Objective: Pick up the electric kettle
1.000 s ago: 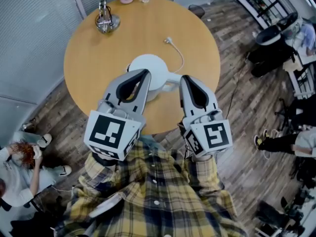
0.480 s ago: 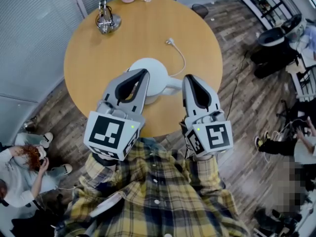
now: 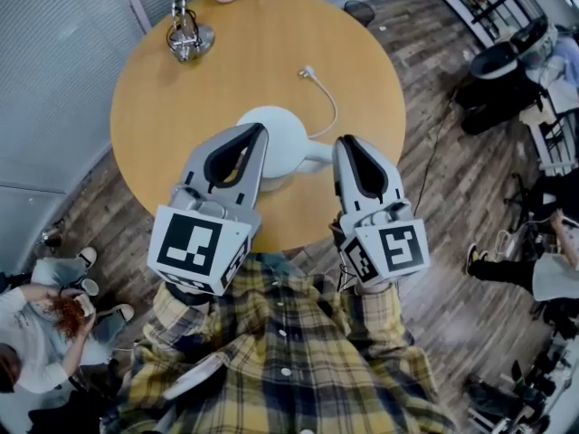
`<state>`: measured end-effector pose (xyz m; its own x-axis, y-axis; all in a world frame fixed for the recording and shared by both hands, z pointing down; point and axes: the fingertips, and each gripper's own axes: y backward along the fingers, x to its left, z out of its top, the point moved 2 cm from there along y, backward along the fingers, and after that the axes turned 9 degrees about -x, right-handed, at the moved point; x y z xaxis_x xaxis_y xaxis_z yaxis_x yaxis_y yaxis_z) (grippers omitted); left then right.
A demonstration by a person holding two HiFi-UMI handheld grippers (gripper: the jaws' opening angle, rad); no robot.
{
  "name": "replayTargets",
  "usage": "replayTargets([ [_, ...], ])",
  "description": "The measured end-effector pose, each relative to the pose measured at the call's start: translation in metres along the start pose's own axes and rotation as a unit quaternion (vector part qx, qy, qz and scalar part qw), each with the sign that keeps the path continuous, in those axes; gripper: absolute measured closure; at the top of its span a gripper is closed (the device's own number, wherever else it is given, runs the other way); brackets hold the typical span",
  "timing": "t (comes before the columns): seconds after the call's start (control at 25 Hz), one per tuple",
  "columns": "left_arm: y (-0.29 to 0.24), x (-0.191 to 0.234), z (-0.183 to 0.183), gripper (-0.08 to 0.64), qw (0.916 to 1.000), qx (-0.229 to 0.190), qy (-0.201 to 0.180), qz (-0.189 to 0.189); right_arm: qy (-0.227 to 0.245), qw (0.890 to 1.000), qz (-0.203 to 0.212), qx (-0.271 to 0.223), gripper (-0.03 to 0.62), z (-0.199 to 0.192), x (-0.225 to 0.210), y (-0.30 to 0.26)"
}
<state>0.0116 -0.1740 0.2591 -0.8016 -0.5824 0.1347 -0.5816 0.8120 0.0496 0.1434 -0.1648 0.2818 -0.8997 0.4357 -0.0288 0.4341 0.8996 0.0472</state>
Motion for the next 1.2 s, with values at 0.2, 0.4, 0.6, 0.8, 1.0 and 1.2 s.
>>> replayTargets([
  [0.2,0.003,0.011,-0.003,0.557,1.0000,0.003,0.002,0.001,0.004,1.000,-0.009,0.011,0.554,-0.009,0.000,-0.001],
  [0.4,-0.006,0.020,-0.010,0.557,0.9999,0.006,0.006,0.007,-0.008,1.000,-0.010,0.024,0.481,-0.023,-0.009,-0.005],
  [0.6,-0.005,0.024,-0.017,0.557,0.9998,0.014,0.007,0.014,-0.021,0.999,-0.010,0.032,0.423,-0.037,-0.011,-0.001],
  [0.8,-0.006,0.029,-0.027,0.557,0.9993,0.024,0.015,0.023,-0.039,0.998,-0.012,0.039,0.365,-0.055,-0.018,0.003],
  [1.0,-0.009,0.037,-0.038,0.557,0.9991,0.027,0.020,0.027,-0.041,0.998,-0.015,0.053,0.348,-0.077,-0.019,0.006],
  [1.2,-0.011,0.043,-0.049,0.557,0.9987,0.036,0.022,0.029,-0.044,0.997,-0.018,0.063,0.347,-0.096,-0.016,0.009],
])
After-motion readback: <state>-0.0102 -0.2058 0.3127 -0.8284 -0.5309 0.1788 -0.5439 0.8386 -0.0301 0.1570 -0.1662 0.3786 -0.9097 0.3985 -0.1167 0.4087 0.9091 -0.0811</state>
